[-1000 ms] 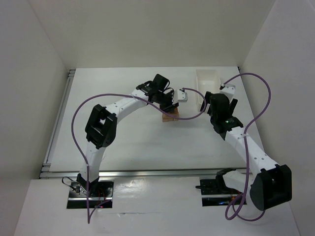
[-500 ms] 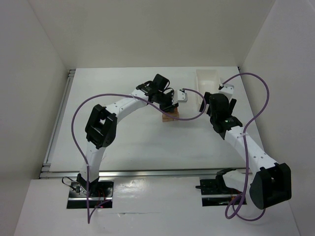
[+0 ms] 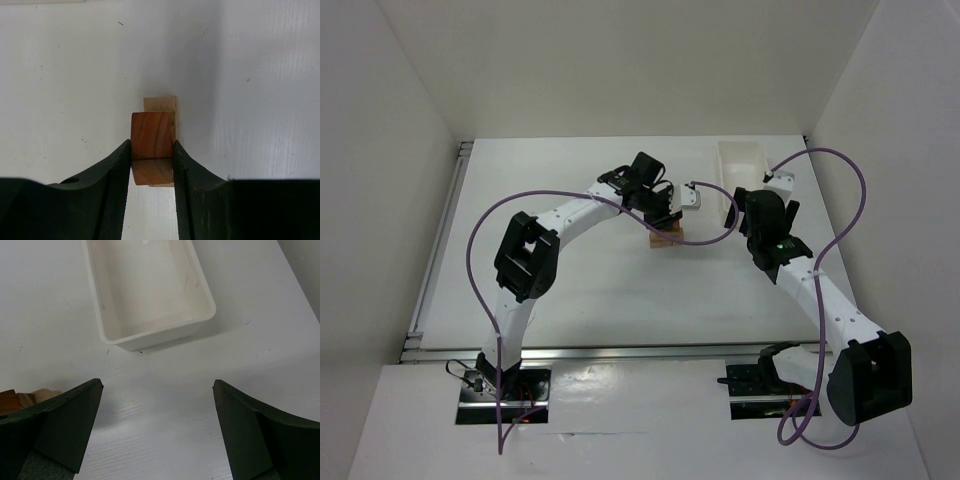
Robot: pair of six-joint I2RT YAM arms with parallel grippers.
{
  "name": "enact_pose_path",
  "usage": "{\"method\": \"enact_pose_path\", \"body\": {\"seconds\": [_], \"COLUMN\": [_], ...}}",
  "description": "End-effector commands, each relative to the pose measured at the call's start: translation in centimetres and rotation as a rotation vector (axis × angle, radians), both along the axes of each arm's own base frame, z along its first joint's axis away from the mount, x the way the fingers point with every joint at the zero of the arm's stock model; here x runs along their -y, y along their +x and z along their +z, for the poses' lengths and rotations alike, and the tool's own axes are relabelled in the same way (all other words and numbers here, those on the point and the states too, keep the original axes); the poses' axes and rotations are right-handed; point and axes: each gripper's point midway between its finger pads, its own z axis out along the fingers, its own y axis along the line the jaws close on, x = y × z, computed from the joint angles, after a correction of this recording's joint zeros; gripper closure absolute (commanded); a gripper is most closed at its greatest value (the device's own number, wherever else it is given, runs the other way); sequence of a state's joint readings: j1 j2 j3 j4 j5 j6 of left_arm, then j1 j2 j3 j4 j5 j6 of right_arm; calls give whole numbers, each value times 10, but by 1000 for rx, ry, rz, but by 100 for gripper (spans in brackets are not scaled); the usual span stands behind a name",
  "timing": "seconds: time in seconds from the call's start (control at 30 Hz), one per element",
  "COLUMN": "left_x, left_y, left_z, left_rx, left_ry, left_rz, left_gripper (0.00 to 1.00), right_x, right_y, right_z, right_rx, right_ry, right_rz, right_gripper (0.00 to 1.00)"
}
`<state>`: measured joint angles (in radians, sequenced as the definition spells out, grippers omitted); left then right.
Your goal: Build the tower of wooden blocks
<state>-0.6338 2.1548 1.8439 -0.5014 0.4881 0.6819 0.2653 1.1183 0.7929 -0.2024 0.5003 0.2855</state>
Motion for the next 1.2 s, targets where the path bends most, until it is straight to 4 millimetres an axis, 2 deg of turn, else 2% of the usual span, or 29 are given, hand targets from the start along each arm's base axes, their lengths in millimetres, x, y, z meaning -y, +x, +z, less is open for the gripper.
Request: {"method": "enact_pose_path", "body": {"seconds": [0.0,0.03,0.23,0.43,0.47,0.5,0.57,0.63,0.83,0.9,0.93,0.97,1.03,1.07,1.1,1.13,1.17], "left_x": [4,6,6,5,5,5,5,5,6,8,9,9,6,6,6,3,-8], "left_y": [-6,-4,-4,-4,-4,-4,-4,-4,0,1,2,-1,0,0,-4,0,2], "left_z": [-4,0,-5,-6,-1,-1,-1,-1,6,15,23,22,37,54,60,73,101], "left_rx": [-3,5,-9,-19,-12,-12,-12,-12,9,19,34,18,16,44,34,32,69], "left_ry": [-6,-12,-8,-5,-10,-10,-10,-10,-21,-38,-49,-47,-70,-91,-105,-140,-178], "left_rz": [-46,-47,-40,-21,-21,-21,-21,-21,-9,-15,-15,-22,-7,-7,-3,37,64], "left_gripper": [86,86,84,58,55,39,33,24,16,8,0,0,0,0,0,0,0], "right_x": [0,0,0,0,-1,0,0,0,-3,-5,-4,-5,-5,-5,-5,-5,-5], "right_y": [8,8,8,8,9,8,9,7,8,9,8,10,10,10,11,10,9], "right_z": [19,19,19,19,21,25,29,25,30,30,30,31,31,31,33,29,32], "right_rx": [48,48,48,48,57,69,84,75,92,91,89,97,97,97,106,98,109], "right_ry": [3,3,3,3,5,8,3,1,14,18,9,11,11,11,13,11,23], "right_rz": [3,3,3,3,3,3,7,7,23,32,36,36,36,36,36,36,32], "right_gripper": [0,0,0,0,0,0,0,0,0,0,0,0,0,0,0,0,0]}}
